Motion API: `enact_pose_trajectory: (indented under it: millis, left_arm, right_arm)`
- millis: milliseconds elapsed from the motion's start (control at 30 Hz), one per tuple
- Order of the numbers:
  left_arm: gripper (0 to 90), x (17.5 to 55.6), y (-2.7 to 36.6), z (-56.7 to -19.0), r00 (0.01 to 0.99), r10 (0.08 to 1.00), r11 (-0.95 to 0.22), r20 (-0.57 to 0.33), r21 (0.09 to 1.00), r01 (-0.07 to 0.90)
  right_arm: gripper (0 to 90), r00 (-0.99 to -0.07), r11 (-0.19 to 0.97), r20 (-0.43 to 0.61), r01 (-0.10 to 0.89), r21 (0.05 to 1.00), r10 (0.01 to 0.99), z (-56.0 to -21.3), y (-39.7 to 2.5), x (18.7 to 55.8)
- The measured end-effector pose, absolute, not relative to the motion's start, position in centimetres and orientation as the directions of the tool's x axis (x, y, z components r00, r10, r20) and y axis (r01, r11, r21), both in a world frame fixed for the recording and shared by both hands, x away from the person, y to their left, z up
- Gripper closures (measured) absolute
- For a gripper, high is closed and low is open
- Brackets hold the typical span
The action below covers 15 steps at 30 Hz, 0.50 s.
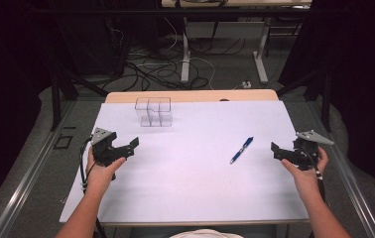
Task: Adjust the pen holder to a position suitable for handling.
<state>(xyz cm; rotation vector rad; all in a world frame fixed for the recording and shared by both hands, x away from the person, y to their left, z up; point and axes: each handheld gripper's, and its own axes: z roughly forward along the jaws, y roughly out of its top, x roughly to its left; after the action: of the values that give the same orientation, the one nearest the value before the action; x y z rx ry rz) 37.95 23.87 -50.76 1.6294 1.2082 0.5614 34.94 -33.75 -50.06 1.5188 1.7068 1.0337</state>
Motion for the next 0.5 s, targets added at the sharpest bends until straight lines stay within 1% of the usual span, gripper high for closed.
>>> enact_pose_trajectory:
  millis: [233, 267, 333, 400, 433, 500]
  left_arm:
    - [4.8, 38.3, 23.8, -50.5, 0.391, 0.901, -0.02, -0.188, 0.883, 0.469]
    - [4.7, 38.3, 23.8, -50.4, 0.396, 0.9, -0.025, -0.184, 0.884, 0.467]
    - [4.7, 38.4, 23.6, -50.1, 0.394, 0.901, -0.023, -0.183, 0.886, 0.463]
    - [6.0, 38.5, 23.6, -49.8, 0.394, 0.902, -0.028, -0.178, 0.885, 0.465]
    - [7.3, 38.6, 23.6, -49.7, 0.391, 0.904, -0.028, -0.175, 0.887, 0.461]
    - [9.9, 38.9, 23.6, -49.4, 0.375, 0.909, -0.016, -0.183, 0.883, 0.469]
  right_arm:
    - [5.2, -0.151, 0.04, 0.039, 0.491, 0.87, 0.988, -50.1, -33.6, 34.8]
    - [5.3, -0.16, 0.054, 0.031, 0.497, 0.866, 0.987, -50.1, -33.7, 34.8]
    - [5.6, -0.16, 0.044, 0.042, 0.498, 0.866, 0.986, -50.1, -33.7, 34.9]
    - [6.6, -0.163, 0.053, 0.038, 0.517, 0.854, 0.986, -50.0, -33.6, 34.8]
    - [6.7, -0.167, 0.05, 0.039, 0.5, 0.865, 0.985, -50.1, -33.6, 34.8]
    - [7.0, -0.168, 0.049, 0.041, 0.499, 0.865, 0.985, -50.0, -33.5, 34.7]
